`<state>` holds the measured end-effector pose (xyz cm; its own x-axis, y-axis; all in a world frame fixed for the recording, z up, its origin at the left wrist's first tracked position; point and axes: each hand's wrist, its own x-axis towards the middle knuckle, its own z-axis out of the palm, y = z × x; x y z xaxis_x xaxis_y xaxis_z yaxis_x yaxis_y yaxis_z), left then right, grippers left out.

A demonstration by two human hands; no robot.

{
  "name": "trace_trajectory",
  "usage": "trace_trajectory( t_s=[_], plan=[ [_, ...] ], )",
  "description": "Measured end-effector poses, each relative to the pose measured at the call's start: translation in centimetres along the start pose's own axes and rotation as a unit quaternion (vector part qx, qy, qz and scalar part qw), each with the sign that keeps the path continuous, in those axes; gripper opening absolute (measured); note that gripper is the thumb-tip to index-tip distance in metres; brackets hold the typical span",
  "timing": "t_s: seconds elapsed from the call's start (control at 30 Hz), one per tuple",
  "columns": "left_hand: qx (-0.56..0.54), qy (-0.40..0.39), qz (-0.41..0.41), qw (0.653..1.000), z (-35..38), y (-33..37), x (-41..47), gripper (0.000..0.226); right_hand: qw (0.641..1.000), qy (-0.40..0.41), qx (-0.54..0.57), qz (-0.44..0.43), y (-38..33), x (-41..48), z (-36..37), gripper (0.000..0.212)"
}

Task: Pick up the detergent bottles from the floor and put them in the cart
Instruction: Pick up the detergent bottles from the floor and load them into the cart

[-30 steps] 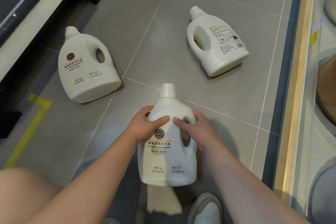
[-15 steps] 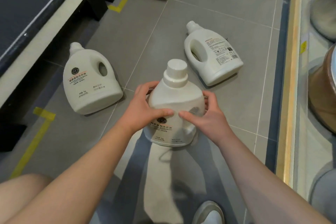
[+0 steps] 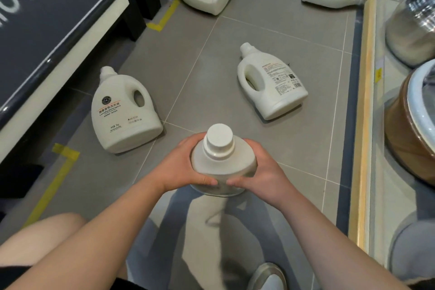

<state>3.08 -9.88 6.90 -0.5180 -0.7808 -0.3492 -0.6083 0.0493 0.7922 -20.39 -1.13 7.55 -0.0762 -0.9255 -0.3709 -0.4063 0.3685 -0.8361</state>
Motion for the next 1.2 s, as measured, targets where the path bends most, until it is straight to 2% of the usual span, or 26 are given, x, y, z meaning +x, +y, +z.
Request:
trace_trajectory(
  t_s=[0.1, 0.23, 0.37, 0.53, 0.63, 0.73, 0.97, 1.07, 1.2],
  plan=[
    [0.018, 0.018, -0.010, 1.000, -0.1, 0.6, -0.4, 0.111, 1.000, -0.015, -0.004, 0.006, -0.6, 0.1, 0.0, 0.094],
    [-0.016, 0.044, -0.019, 0.999, -0.6, 2.3, -1.4, 0.109, 0.998, -0.042, -0.035, -0.007, -3.0, 0.4, -1.7, 0.089],
    [-0.048, 0.082, -0.021, 0.995, -3.4, 7.6, -4.1, 0.108, 0.996, -0.058, -0.058, -0.022, -9.2, -1.5, -5.4, 0.093],
    [-0.045, 0.109, -0.009, 0.993, -11.2, 18.8, -9.8, 0.106, 0.994, -0.067, -0.069, -0.047, -22.1, -6.7, -11.4, 0.093],
    [-0.041, 0.118, -0.003, 0.992, -17.3, 26.8, -13.9, 0.106, 0.991, -0.063, -0.075, -0.091, -31.1, -10.0, -15.2, 0.090],
    [-0.026, 0.138, 0.018, 0.990, -23.6, 35.6, -18.6, 0.097, 0.986, -0.046, -0.079, -0.137, -40.7, -14.3, -18.8, 0.092],
    [0.006, 0.161, 0.081, 0.983, -37.7, 54.1, -30.4, 0.103, 0.979, 0.001, -0.058, -0.196, -61.5, -25.5, -26.5, 0.092],
    [0.009, 0.170, 0.107, 0.980, -41.7, 58.9, -35.3, 0.105, 0.969, 0.009, -0.068, -0.237, -68.4, -30.1, -27.8, 0.089],
    [-0.040, 0.214, 0.129, 0.967, -44.2, 61.4, -41.2, 0.091, 0.958, 0.015, -0.062, -0.279, -74.0, -34.2, -27.5, 0.084]
  ],
)
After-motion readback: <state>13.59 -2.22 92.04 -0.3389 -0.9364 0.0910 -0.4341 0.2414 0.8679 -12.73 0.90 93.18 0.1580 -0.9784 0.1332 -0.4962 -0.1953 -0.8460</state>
